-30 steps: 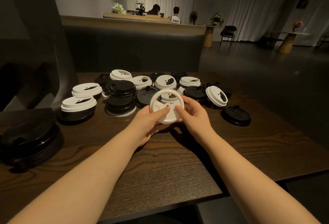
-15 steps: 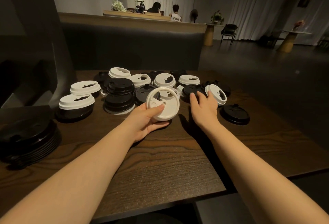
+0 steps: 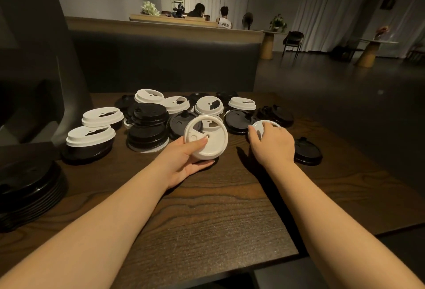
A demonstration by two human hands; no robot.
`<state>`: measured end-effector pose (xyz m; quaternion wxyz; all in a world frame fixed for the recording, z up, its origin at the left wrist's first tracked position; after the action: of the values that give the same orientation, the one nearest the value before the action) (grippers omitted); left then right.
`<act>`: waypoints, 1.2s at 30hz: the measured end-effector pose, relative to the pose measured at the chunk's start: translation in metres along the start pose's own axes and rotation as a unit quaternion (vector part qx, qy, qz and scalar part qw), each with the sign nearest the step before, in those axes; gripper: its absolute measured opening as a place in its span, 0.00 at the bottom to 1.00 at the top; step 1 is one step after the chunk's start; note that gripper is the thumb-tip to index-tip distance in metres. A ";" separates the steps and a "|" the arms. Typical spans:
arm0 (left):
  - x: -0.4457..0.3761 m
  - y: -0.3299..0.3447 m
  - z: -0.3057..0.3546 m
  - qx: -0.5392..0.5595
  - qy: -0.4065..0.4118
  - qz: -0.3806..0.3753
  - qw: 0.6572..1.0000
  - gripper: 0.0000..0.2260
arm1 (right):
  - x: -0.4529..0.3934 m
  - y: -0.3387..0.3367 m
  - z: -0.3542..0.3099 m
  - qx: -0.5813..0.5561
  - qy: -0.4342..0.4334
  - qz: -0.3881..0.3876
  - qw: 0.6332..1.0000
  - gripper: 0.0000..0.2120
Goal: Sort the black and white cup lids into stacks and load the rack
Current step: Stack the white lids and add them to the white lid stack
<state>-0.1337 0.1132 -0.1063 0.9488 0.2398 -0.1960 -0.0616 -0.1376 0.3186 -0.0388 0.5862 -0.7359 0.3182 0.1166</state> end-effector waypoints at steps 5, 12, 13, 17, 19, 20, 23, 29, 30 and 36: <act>0.004 -0.002 -0.002 -0.024 0.003 0.010 1.000 0.17 | -0.003 0.008 0.017 -0.009 0.046 -0.035 0.998 0.37; 0.005 -0.002 0.003 0.003 0.010 0.030 1.000 0.07 | 0.003 0.027 0.004 0.001 0.011 -0.113 0.994 0.37; 0.004 -0.003 0.004 0.007 0.011 0.034 0.999 0.07 | 0.008 0.029 -0.001 -0.036 -0.016 -0.143 0.989 0.34; 0.004 -0.006 0.004 0.014 0.007 0.049 0.999 0.06 | 0.039 0.037 -0.027 -0.298 -0.039 -0.325 0.897 0.23; 0.004 -0.007 0.004 0.011 0.007 0.049 0.999 0.07 | 0.040 0.029 -0.032 -0.346 -0.039 -0.312 0.884 0.20; 0.004 -0.009 0.005 0.009 0.009 0.051 0.999 0.07 | 0.036 0.024 -0.031 -0.359 -0.030 -0.292 0.886 0.21; 0.003 -0.017 0.006 0.003 0.007 0.070 0.997 0.10 | 0.033 0.016 -0.025 -0.339 -0.032 -0.279 0.898 0.34; 0.003 -0.024 0.011 0.000 0.009 0.085 0.996 0.20 | 0.046 0.036 -0.032 -0.186 -0.073 -0.334 0.921 0.59; 0.002 -0.024 0.011 -0.006 0.007 0.081 0.997 0.19 | 0.045 0.036 -0.032 -0.203 -0.060 -0.332 0.919 0.61; 0.000 -0.024 0.011 -0.001 0.007 0.070 0.998 0.12 | 0.041 0.029 -0.032 -0.230 -0.065 -0.304 0.922 0.55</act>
<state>-0.1383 0.0874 -0.1091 0.9524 0.2247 -0.2058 0.0061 -0.1297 0.2716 -0.0750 0.4276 -0.9025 0.0049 0.0508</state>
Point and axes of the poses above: each hand's wrist, its own x-axis away from the middle knuckle, its own y-axis out of the palm, z = x × y, the point moved 10 cm from there along -x, towards the middle knuckle, and after that the axes turned 8 degrees about z, right-handed, at the moved point
